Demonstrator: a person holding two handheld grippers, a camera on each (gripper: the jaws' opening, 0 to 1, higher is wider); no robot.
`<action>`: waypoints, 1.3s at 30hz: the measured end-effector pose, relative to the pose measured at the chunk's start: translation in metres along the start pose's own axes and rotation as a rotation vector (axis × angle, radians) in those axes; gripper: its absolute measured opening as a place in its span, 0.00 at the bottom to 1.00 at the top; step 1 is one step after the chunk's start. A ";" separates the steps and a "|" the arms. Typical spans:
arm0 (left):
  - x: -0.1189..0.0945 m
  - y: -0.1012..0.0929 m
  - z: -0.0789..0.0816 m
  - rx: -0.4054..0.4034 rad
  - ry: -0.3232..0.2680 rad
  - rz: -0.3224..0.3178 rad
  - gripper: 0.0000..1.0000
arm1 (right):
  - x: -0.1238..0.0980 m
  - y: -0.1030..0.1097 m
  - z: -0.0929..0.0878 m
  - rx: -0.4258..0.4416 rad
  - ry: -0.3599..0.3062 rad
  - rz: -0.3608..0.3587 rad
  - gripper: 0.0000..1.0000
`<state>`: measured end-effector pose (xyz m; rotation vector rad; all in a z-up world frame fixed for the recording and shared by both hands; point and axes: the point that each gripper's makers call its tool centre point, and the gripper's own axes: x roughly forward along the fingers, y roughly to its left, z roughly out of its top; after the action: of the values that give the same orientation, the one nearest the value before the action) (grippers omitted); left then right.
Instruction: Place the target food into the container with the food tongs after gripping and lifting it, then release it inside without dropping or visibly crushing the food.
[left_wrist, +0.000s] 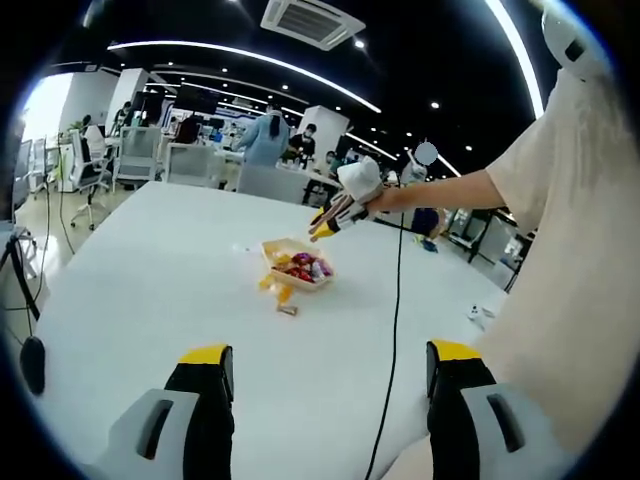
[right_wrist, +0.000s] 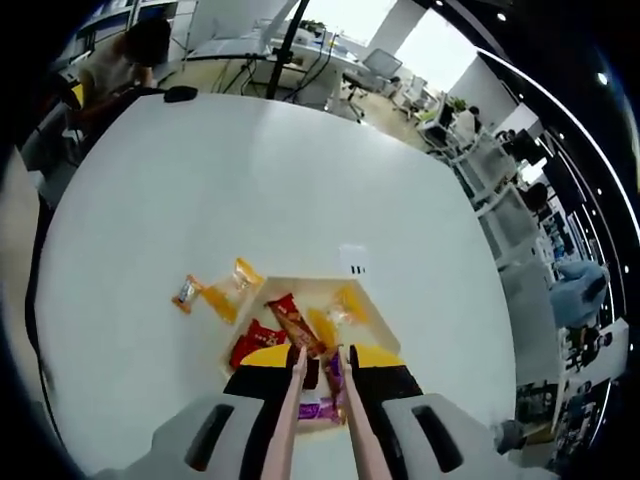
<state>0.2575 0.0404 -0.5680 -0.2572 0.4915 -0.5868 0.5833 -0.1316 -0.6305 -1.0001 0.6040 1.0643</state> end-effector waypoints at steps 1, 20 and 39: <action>0.000 0.000 0.000 0.000 0.000 0.000 0.79 | 0.000 0.000 0.000 0.000 0.000 0.000 0.21; 0.000 -0.002 0.000 0.000 -0.002 -0.003 0.79 | 0.008 0.032 0.012 0.045 -0.036 0.035 0.22; -0.005 0.000 -0.002 -0.006 -0.010 0.008 0.78 | 0.031 0.105 0.040 0.063 -0.074 0.146 0.22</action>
<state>0.2525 0.0433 -0.5674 -0.2634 0.4848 -0.5760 0.4969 -0.0681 -0.6766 -0.8684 0.6536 1.1981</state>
